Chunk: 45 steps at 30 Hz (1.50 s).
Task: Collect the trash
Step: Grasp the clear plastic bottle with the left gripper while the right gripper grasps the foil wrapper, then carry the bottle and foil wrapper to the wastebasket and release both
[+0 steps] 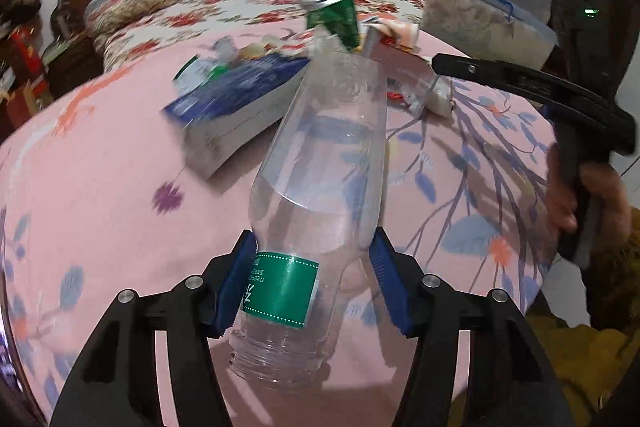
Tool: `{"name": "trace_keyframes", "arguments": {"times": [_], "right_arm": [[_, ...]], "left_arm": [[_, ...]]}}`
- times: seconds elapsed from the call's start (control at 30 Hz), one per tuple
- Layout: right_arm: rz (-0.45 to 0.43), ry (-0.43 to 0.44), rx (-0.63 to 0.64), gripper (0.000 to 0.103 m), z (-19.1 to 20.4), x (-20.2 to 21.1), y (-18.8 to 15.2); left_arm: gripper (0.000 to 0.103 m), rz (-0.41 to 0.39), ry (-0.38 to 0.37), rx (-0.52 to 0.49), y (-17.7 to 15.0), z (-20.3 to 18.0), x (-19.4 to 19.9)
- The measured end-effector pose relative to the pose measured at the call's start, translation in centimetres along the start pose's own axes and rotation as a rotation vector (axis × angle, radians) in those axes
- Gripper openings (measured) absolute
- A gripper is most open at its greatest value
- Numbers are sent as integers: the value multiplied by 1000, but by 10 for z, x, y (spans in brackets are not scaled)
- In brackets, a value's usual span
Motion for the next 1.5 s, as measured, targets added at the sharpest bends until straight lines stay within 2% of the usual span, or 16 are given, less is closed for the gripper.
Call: {"name": "trace_keyframes", "arguments": {"times": [0.13, 0.23, 0.3, 0.33, 0.4, 0.53, 0.63, 0.87, 1.17, 1.33, 1.5], "right_arm": [[27, -30, 63, 37, 1, -19, 14], [79, -42, 121, 37, 3, -38, 23], [119, -20, 142, 24, 6, -47, 25], [128, -8, 151, 12, 7, -48, 24], [98, 24, 151, 7, 15, -38, 23], [-4, 56, 90, 6, 20, 4, 20], [-59, 67, -2, 6, 9, 35, 12], [-87, -28, -173, 6, -34, 84, -33], [-159, -166, -343, 6, -111, 123, -71], [-214, -248, -438, 6, -170, 144, -87], [-253, -321, -531, 6, -240, 161, -97]], "left_arm": [[55, -5, 1, 32, -6, 9, 8], [56, -8, 4, 30, -6, 9, 9], [56, -9, 3, 26, -7, 7, 9], [56, -9, 2, 24, -6, 6, 9], [56, -11, -2, 21, -6, 5, 10], [55, -28, -27, 3, -4, 0, 14], [55, -34, -63, -11, -1, -8, 18], [55, -15, -145, -41, 9, -33, 12], [55, 19, -259, -209, 48, -112, -10], [55, 70, -335, -323, 81, -187, -38], [55, 137, -368, -414, 118, -266, -82]]}}
Point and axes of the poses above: each gripper's, at about its wrist camera, not at the fingertips, and x roughly against the way its jaws point, z to its left, y to its top, the point moved 3 cm from there along -x, roughly the way its jaws point, and after that the axes turned 12 degrees about x, right-handed, at the moved point
